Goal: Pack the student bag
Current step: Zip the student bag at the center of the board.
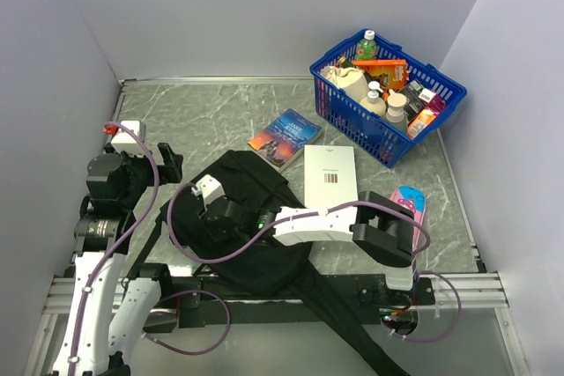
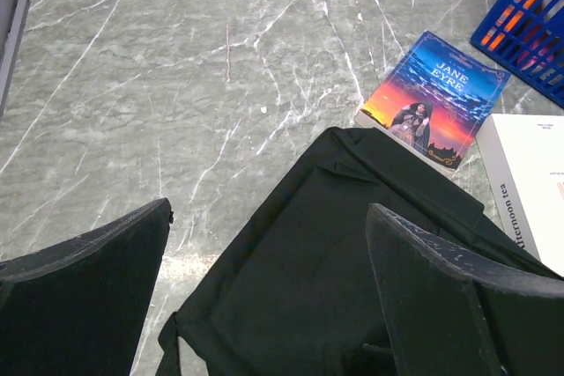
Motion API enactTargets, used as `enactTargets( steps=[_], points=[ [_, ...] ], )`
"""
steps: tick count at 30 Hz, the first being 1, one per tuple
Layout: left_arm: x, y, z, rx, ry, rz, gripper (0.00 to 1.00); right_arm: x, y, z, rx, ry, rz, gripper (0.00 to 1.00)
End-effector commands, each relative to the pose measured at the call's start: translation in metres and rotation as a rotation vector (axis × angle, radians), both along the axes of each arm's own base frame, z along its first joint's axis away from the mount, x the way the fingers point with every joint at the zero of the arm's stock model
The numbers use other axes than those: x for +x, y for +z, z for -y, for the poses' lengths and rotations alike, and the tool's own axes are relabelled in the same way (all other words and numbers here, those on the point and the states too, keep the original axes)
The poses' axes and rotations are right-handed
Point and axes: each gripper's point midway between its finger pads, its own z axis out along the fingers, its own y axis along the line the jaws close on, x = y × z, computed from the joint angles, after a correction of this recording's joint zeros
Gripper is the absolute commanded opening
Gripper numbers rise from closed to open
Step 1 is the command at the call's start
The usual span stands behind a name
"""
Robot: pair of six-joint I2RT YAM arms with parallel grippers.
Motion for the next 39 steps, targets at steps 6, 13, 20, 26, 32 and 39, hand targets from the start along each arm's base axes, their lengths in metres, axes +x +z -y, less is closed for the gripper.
enactTargets(
  steps=[6,13,20,26,32,39],
  points=[
    [0.002,0.006,0.0,0.019,-0.008,0.044,0.96,0.002,0.018,-0.019,0.057,0.018,0.024,0.22],
    [0.0,0.0,0.011,0.052,-0.095,0.057,0.96,0.022,0.033,-0.002,0.082,-0.066,0.03,0.0],
    [-0.027,-0.009,0.053,0.162,-0.444,0.076,0.96,0.06,0.056,0.03,0.21,-0.138,-0.065,0.0],
    [-0.076,-0.049,0.087,0.263,-0.848,0.019,0.96,0.072,0.059,0.042,0.261,-0.174,-0.11,0.0],
    [-0.078,-0.066,0.088,0.34,-0.93,0.014,0.97,0.077,0.078,0.041,0.331,-0.17,-0.125,0.0],
    [-0.071,-0.087,0.089,0.389,-0.963,-0.013,0.97,0.083,0.114,0.052,0.438,-0.171,-0.128,0.0]
  ],
)
